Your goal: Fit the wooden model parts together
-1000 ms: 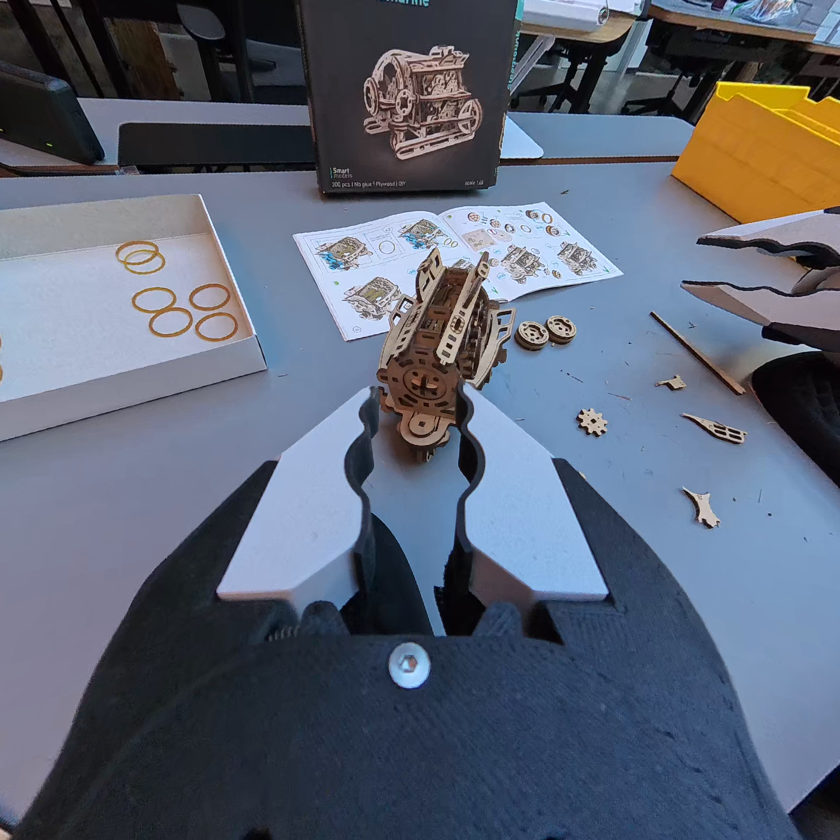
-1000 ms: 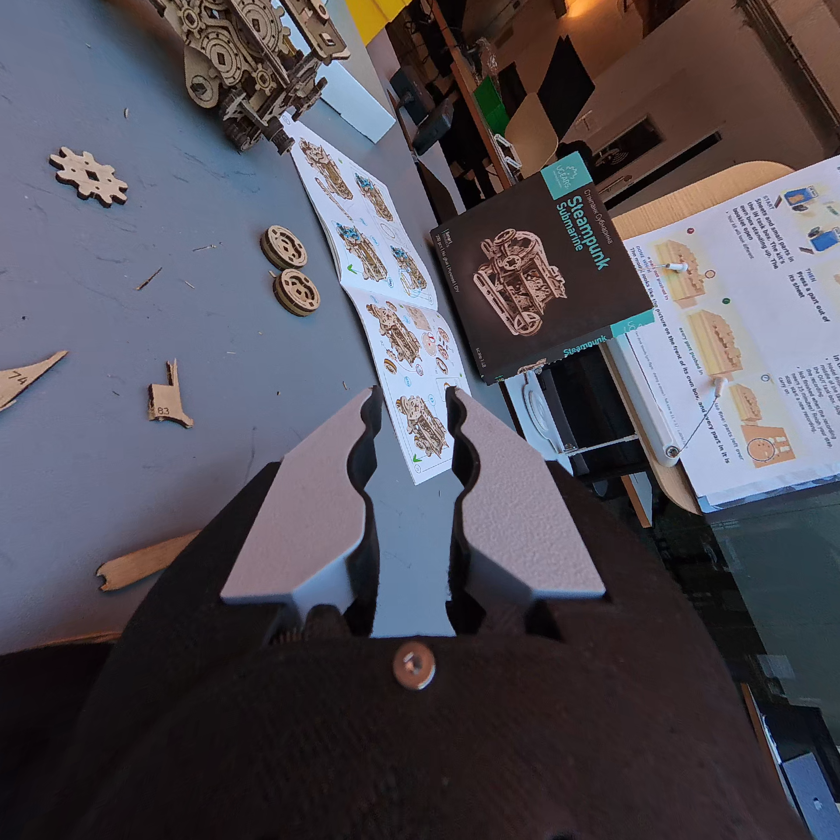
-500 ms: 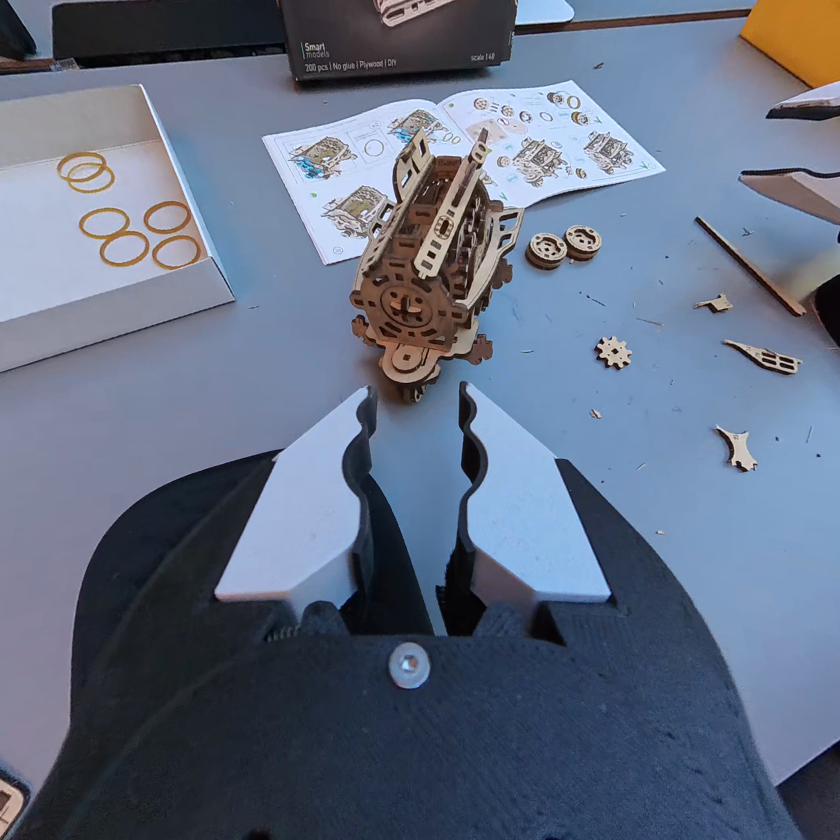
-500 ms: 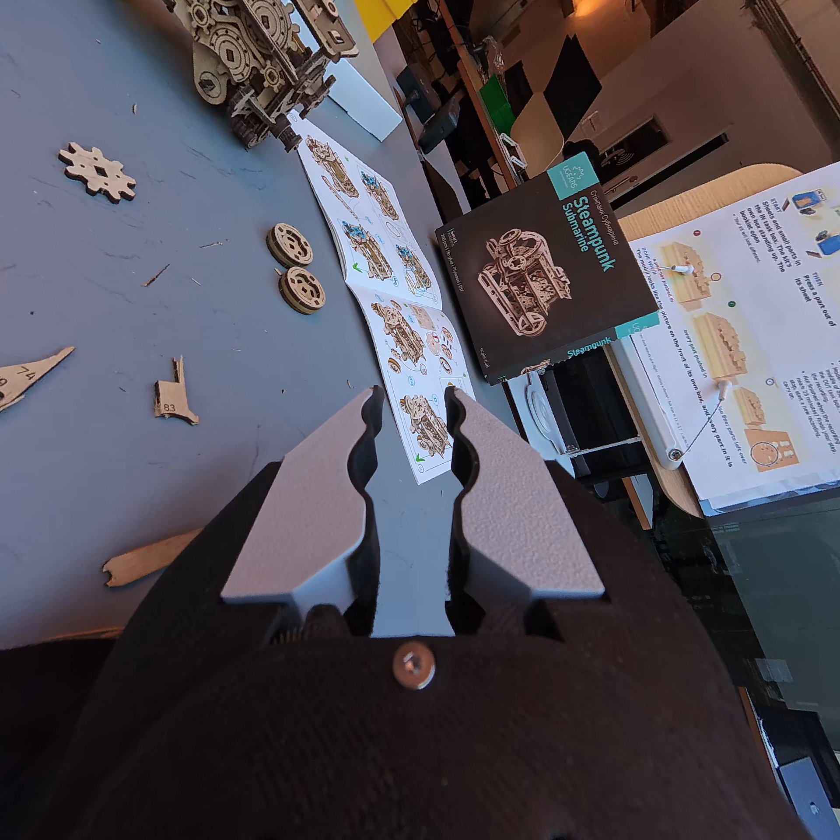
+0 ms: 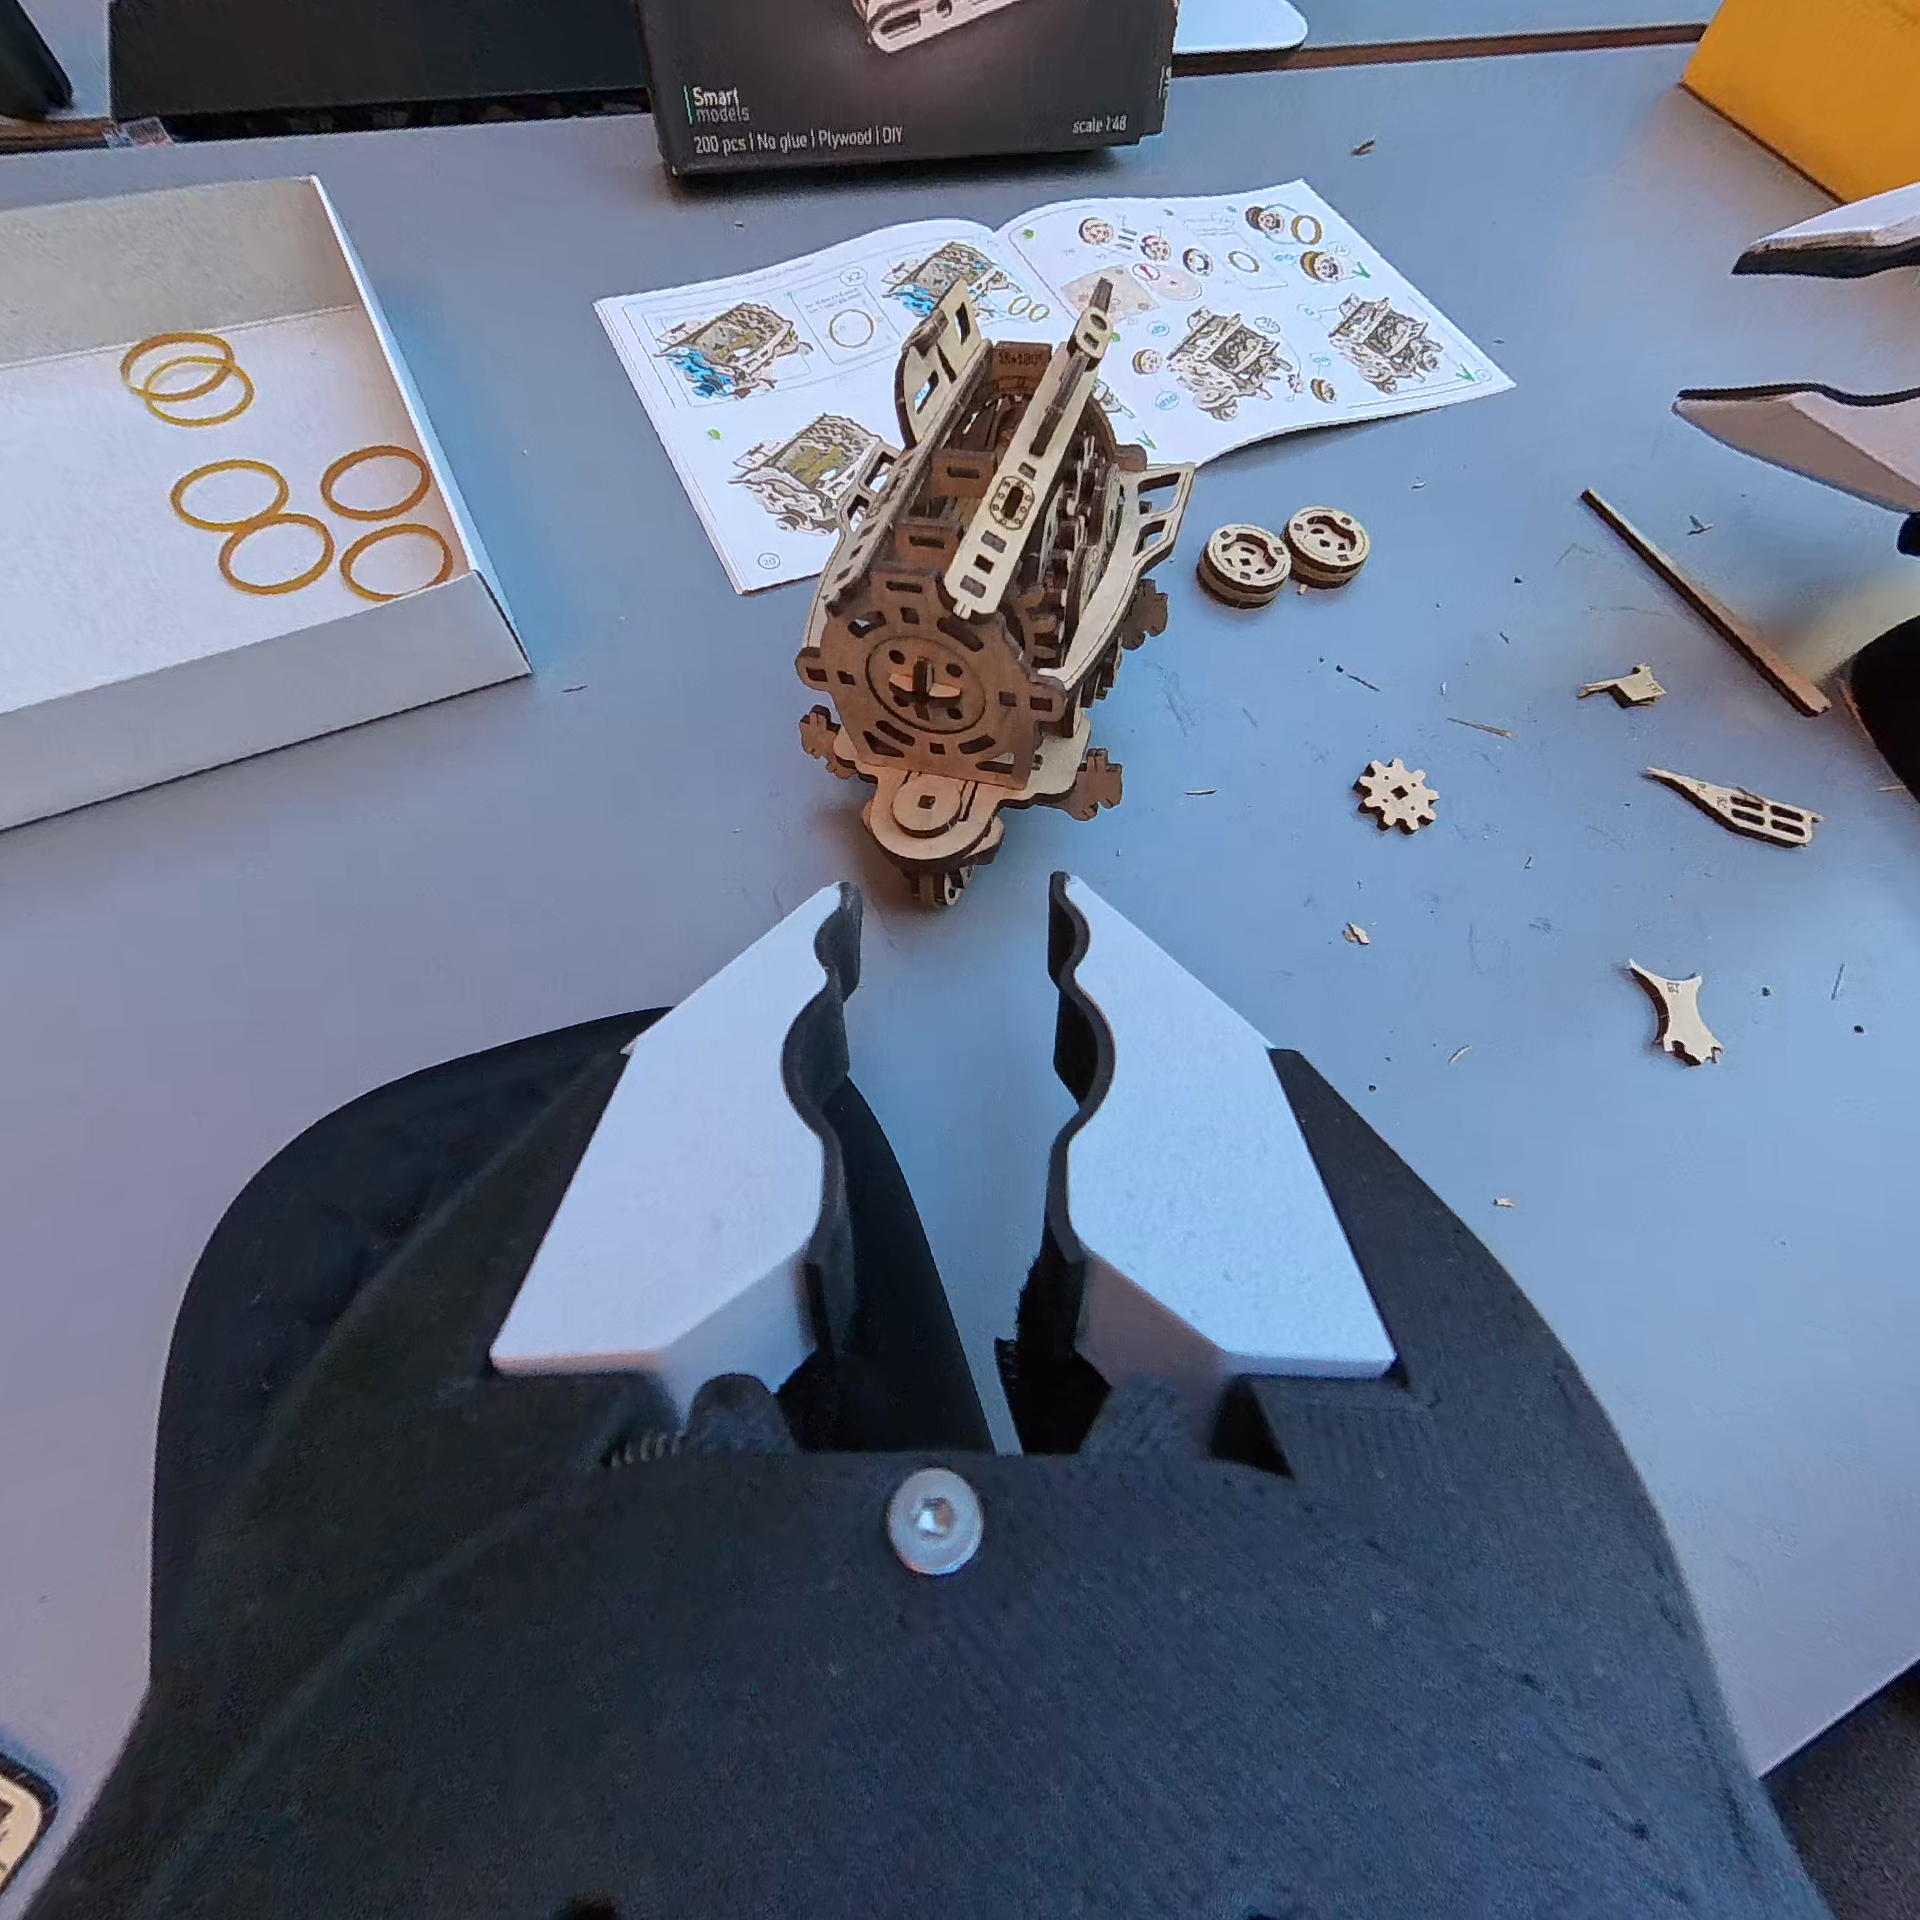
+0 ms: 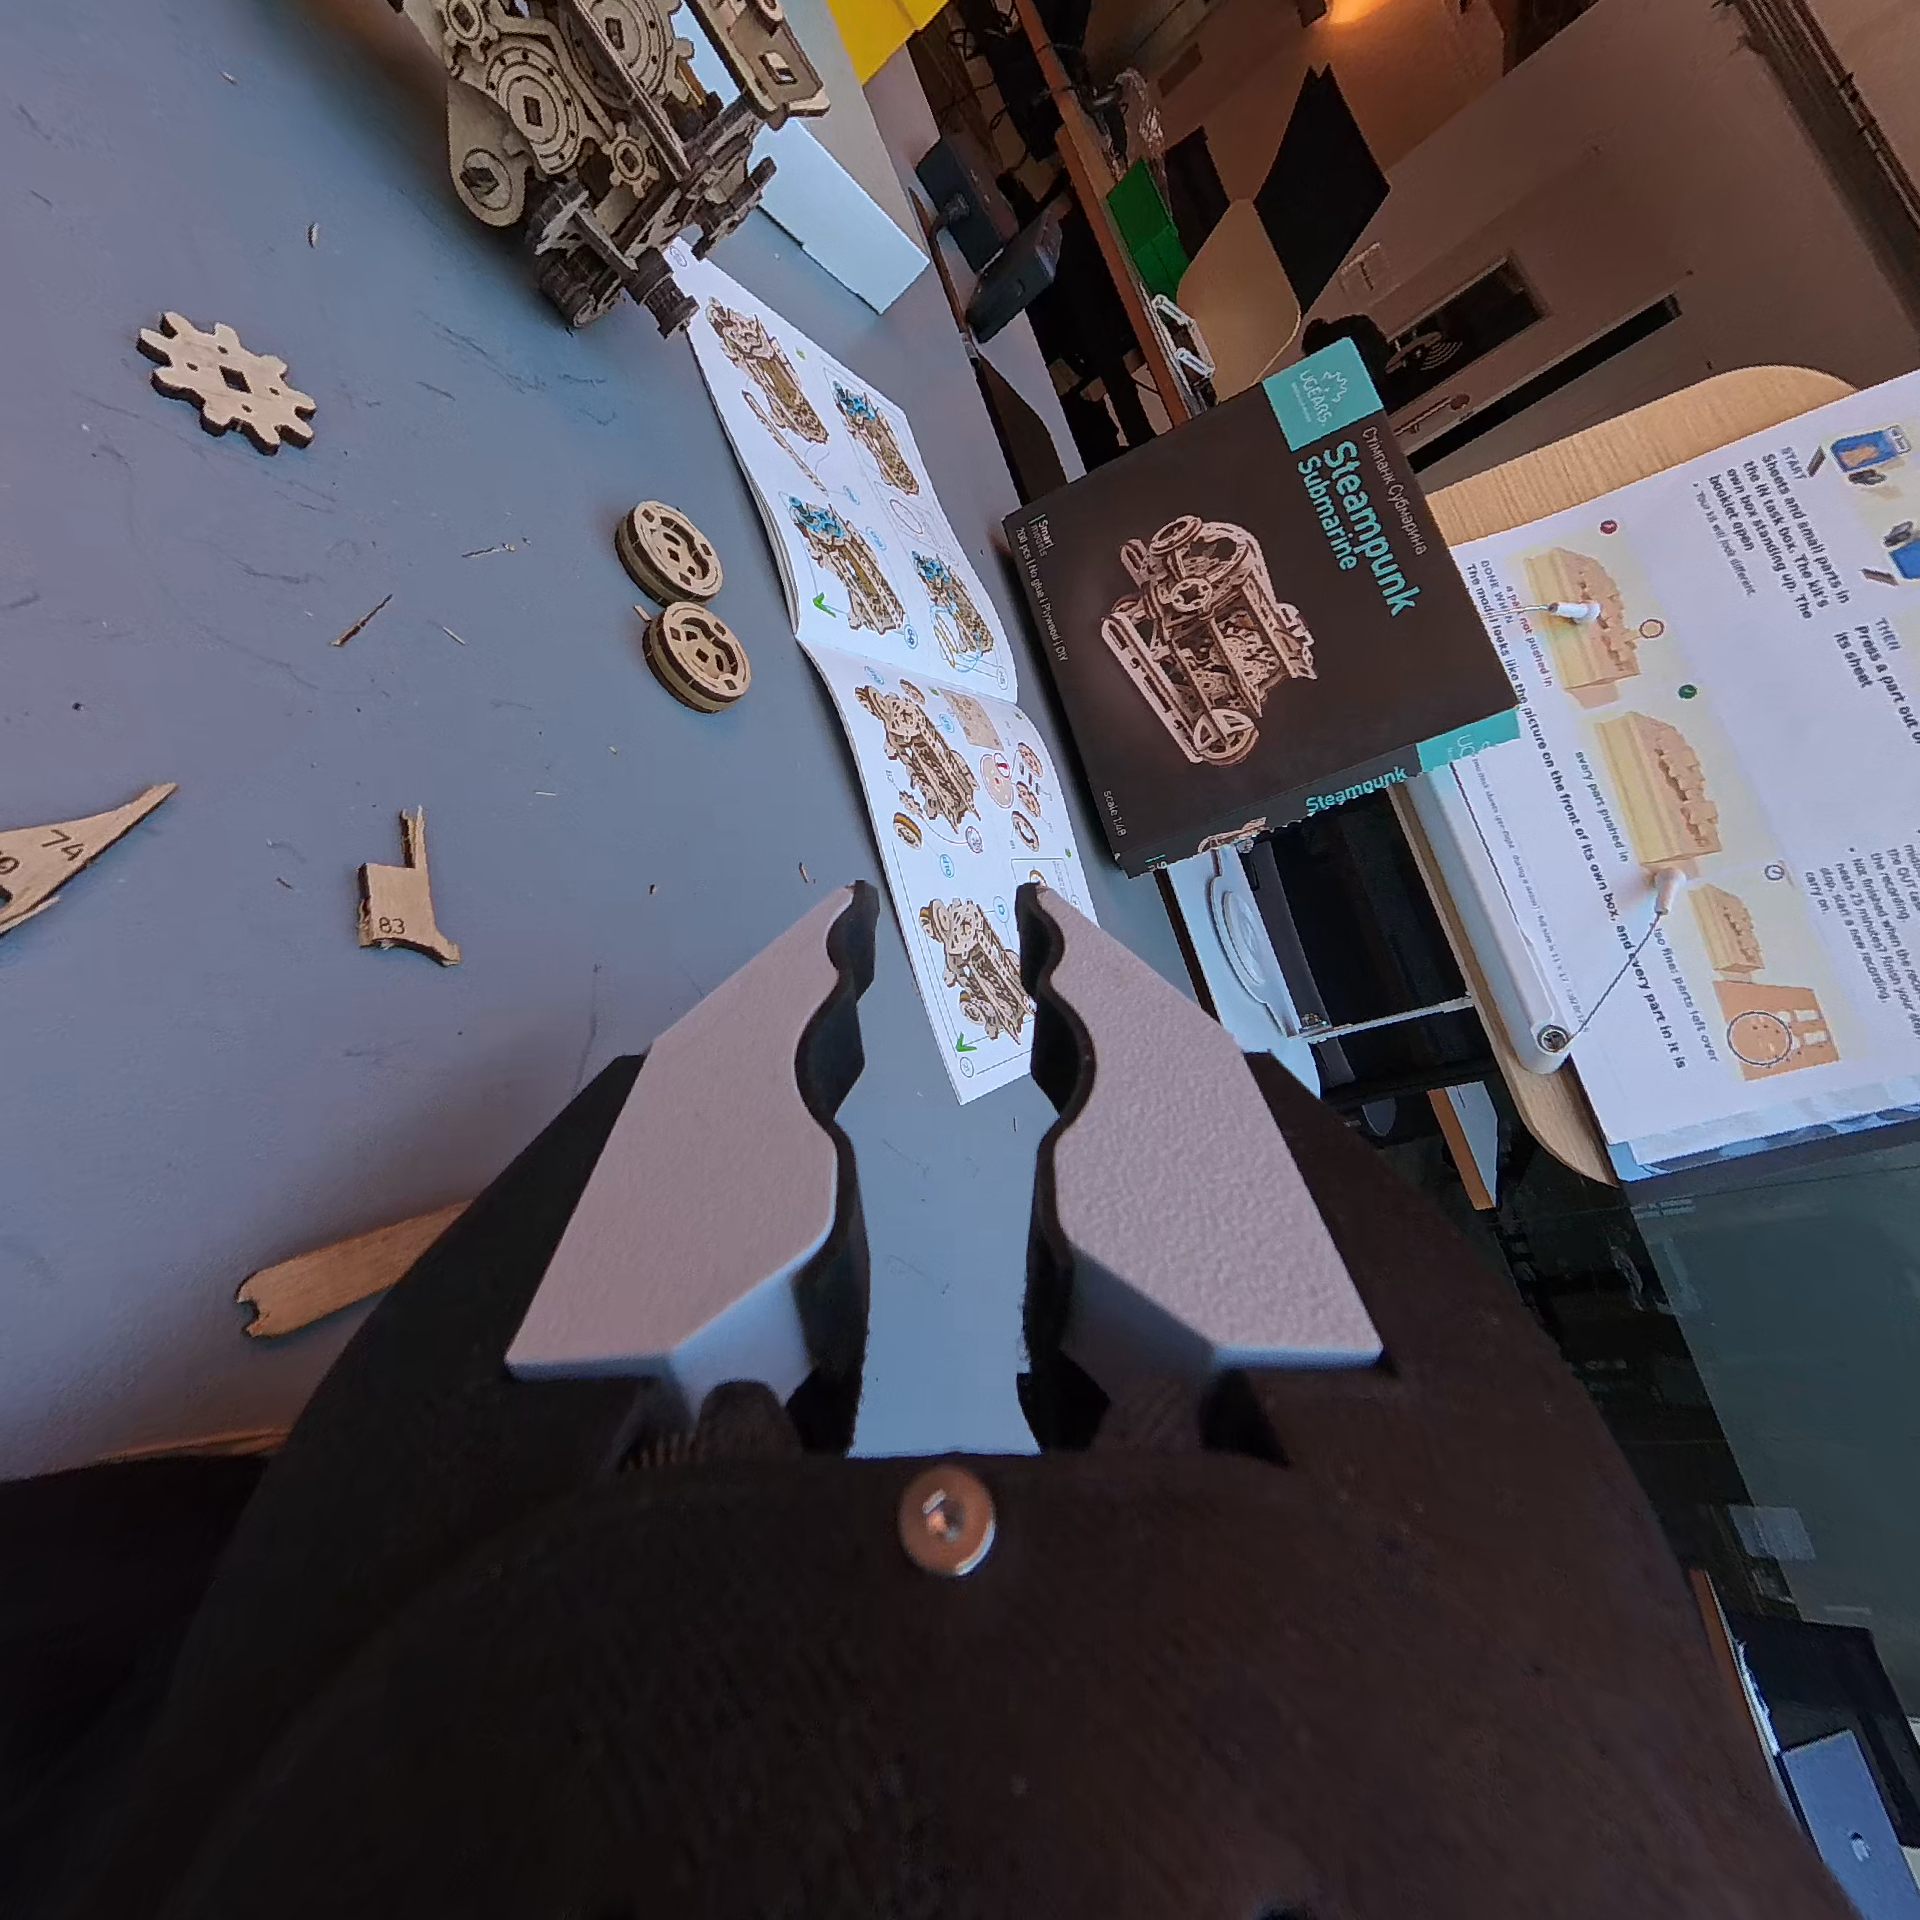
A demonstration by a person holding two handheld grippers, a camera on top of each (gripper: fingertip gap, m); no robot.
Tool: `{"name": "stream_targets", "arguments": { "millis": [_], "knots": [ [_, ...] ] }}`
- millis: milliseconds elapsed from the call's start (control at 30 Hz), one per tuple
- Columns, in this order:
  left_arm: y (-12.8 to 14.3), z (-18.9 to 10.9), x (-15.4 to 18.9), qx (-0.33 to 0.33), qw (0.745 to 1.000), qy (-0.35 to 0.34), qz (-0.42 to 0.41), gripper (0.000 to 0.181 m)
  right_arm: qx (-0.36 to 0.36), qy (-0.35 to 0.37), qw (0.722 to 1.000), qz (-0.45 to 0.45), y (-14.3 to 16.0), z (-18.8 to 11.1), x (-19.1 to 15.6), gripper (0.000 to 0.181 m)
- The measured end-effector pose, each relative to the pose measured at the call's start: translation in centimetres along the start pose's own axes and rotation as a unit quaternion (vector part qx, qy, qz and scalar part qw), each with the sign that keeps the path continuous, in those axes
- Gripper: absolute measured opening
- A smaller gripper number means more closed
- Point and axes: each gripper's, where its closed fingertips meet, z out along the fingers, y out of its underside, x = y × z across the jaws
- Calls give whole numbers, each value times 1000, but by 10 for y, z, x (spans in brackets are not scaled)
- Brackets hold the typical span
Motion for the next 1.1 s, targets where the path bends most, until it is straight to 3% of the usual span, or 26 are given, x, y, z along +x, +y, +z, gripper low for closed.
{"name": "stream_targets", "arguments": {
  "millis": [33,400,833,1100],
  "knots": [
    [0,0,0,0,1000,0,0,35,0,0,1000,0,0,0,0,27],
    [-1,1,0,2,1000,4,-3,35,-2,-4,1000,0,1,0,-2,27],
    [-27,7,-7,50,999,14,13,44,-4,-8,1000,2,2,1,-2,27],
    [-20,3,-3,42,999,21,11,44,-5,-11,1000,2,2,1,-3,27]
  ]
}}
